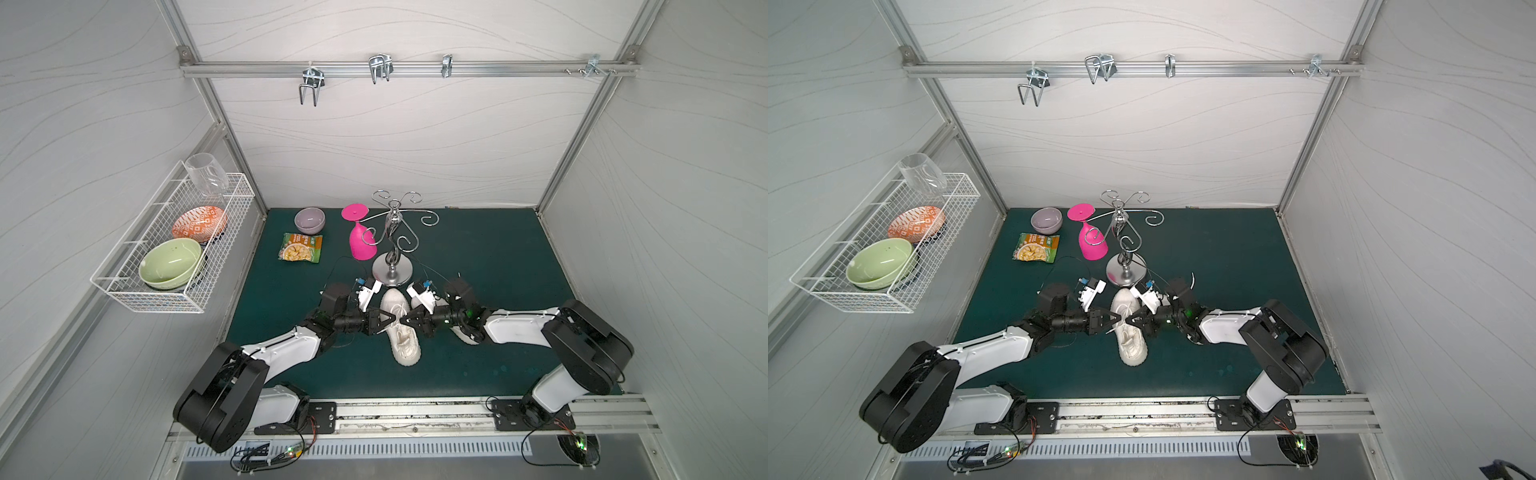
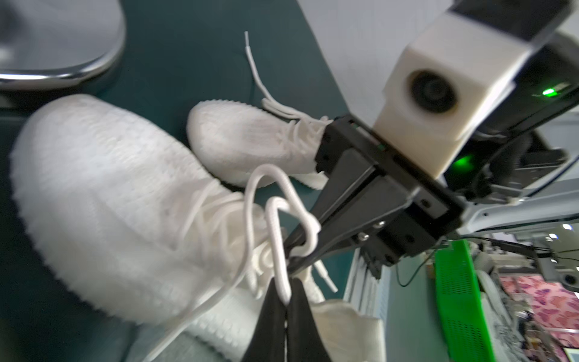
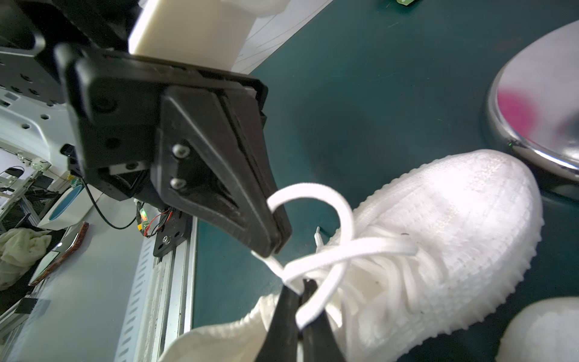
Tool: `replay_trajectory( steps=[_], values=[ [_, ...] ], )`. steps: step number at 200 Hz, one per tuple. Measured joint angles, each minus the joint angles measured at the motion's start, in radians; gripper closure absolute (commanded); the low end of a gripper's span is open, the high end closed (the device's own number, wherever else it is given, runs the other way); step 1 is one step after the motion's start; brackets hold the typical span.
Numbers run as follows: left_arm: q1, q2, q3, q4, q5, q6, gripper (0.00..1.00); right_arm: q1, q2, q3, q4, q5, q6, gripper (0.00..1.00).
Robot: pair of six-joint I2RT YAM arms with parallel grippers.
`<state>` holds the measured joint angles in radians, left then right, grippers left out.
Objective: Tie the shoes
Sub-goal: Cross the shoelace with the shoelace.
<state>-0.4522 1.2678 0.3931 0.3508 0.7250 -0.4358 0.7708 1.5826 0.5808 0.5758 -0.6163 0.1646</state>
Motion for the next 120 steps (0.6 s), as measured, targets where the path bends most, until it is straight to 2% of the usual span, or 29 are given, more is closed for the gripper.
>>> replay_trajectory(
  steps=[23,29,44,58,67,82,105,120],
  values=[
    [0.0,-0.019,0.0,-0.112,-0.082,0.034,1.0,0.0,0.0,0.003,0.0,0.004,-0.001,1.0],
    [0.0,-0.026,0.001,-0.138,-0.103,0.04,0.92,0.0,0.0,0.004,-0.001,0.006,-0.001,1.0],
    [0.0,-0.048,0.008,-0.203,-0.158,0.059,0.63,0.0,0.0,0.004,-0.001,0.008,-0.001,1.0],
    [0.0,-0.08,0.023,-0.265,-0.208,0.065,0.5,0.0,0.0,0.004,-0.001,0.011,-0.004,1.0],
    [-0.001,-0.112,0.031,-0.3,-0.236,0.072,0.45,0.0,0.0,0.004,-0.001,0.012,-0.004,1.0],
    [-0.007,-0.181,0.038,-0.338,-0.278,0.084,0.47,0.0,0.0,0.004,-0.001,0.014,-0.004,1.0],
    [-0.053,-0.269,0.058,-0.377,-0.335,0.114,0.67,0.0,0.0,0.006,-0.002,0.015,-0.005,1.0],
    [-0.106,-0.281,0.085,-0.39,-0.352,0.146,0.75,0.0,0.0,0.007,-0.002,0.015,-0.004,1.0]
  ],
)
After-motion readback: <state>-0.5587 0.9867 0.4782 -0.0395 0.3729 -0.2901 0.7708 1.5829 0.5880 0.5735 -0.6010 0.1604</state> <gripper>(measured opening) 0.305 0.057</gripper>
